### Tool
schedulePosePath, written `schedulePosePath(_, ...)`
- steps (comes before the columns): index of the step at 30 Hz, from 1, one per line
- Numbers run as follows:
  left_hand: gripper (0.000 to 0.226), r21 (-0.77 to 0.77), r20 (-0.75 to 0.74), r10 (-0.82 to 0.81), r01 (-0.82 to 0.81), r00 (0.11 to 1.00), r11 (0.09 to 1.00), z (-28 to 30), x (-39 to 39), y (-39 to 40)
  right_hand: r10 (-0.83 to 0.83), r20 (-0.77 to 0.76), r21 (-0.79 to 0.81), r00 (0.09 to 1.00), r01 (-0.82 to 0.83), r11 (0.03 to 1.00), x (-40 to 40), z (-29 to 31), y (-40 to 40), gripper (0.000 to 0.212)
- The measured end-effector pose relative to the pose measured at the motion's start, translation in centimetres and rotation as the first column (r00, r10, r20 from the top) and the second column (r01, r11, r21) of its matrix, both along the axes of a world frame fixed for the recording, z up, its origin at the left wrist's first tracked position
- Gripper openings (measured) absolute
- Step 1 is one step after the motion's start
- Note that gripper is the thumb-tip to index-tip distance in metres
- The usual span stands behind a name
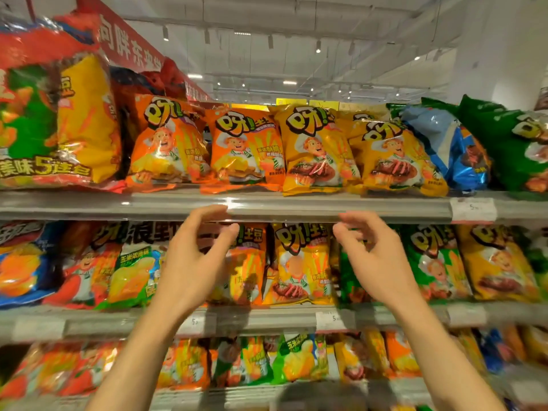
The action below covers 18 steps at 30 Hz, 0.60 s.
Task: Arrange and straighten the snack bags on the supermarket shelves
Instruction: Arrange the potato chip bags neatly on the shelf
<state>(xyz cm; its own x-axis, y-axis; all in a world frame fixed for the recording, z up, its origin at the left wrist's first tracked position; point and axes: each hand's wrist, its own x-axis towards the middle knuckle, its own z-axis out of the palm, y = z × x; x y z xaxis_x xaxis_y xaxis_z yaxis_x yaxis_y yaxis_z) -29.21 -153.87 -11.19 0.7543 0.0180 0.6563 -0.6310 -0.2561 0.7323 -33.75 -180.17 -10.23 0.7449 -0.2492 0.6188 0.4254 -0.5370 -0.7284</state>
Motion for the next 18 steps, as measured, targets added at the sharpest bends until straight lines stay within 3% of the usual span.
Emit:
schedulePosePath(7,0.018,-0.199,-0.133,-0.059,0.032,0.989,0.980,-6.6,-1.5,-2.3,-0.079,-0.171,0.173,0.982,0.109,0.979,-2.5,-8.1,-3.9,0.014)
schedulePosePath(18,0.016,-0.247,-0.166,-0.127,0.083,0.978,0.965,-7.7,-2.9,-12.9,-0.078,-0.212,0.340,0.974,0.148,0.929,-5.3,-8.9,-13.6,0.015)
